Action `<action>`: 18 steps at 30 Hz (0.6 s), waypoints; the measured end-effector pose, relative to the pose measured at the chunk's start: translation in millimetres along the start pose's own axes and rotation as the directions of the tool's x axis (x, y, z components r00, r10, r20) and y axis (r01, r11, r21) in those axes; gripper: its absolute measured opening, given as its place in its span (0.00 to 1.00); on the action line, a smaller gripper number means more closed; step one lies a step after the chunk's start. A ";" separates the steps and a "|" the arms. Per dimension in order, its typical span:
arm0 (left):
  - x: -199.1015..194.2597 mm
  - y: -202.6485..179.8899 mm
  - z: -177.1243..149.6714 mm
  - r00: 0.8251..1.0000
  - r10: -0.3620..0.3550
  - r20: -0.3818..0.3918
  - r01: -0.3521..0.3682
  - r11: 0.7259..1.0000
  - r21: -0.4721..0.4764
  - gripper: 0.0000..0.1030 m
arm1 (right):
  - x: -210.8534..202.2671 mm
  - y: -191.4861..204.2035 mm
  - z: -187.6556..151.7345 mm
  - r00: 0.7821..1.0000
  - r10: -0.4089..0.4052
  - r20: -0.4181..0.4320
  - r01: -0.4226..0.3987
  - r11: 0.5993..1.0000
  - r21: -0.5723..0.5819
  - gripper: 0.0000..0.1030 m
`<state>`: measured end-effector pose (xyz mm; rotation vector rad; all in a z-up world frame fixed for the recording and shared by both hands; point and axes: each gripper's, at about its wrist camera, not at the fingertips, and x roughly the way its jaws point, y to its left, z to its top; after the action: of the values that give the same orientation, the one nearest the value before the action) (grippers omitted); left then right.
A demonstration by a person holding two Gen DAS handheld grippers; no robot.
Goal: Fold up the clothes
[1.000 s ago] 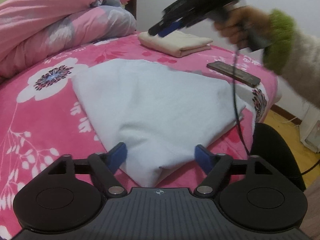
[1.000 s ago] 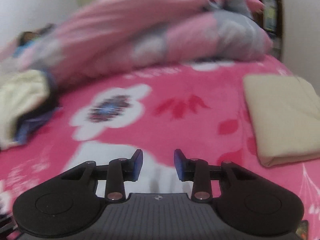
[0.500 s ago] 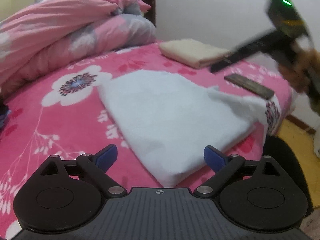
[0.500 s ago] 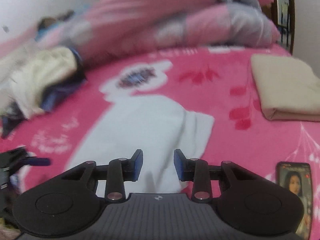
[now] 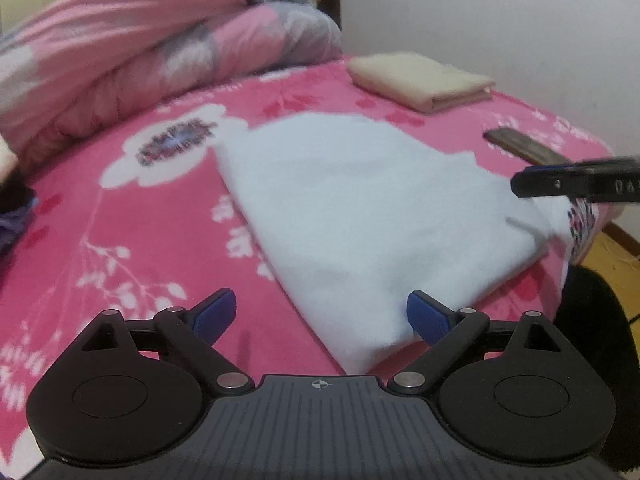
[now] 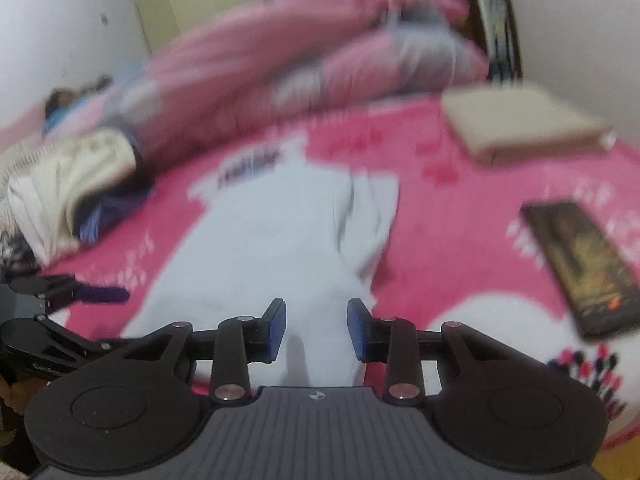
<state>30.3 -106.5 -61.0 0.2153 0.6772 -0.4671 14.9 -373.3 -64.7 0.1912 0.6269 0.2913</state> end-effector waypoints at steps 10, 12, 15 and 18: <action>-2.6 0.3 32.8 0.976 -0.002 0.218 -0.005 0.999 0.034 0.80 | -1.8 4.8 -27.0 0.987 0.006 0.158 -0.009 1.000 0.017 0.22; 16.2 -2.1 35.9 0.984 -0.026 0.173 0.018 0.999 0.048 0.52 | 7.0 6.3 -31.8 0.989 -0.009 0.149 0.010 1.000 -0.003 0.21; 47.4 -1.9 35.0 0.995 -0.036 0.097 0.031 0.998 0.053 0.47 | 21.6 6.6 -41.4 0.991 -0.033 0.129 0.037 0.999 -0.026 0.19; 72.9 6.1 27.8 0.998 -0.047 0.049 0.046 0.999 0.026 0.47 | 23.4 3.1 -44.5 0.991 -0.023 0.134 0.025 1.000 -0.011 0.18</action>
<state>98.2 -135.7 -86.6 0.2113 0.6288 -0.5239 5.5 -359.0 -112.1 0.1893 0.4940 0.2573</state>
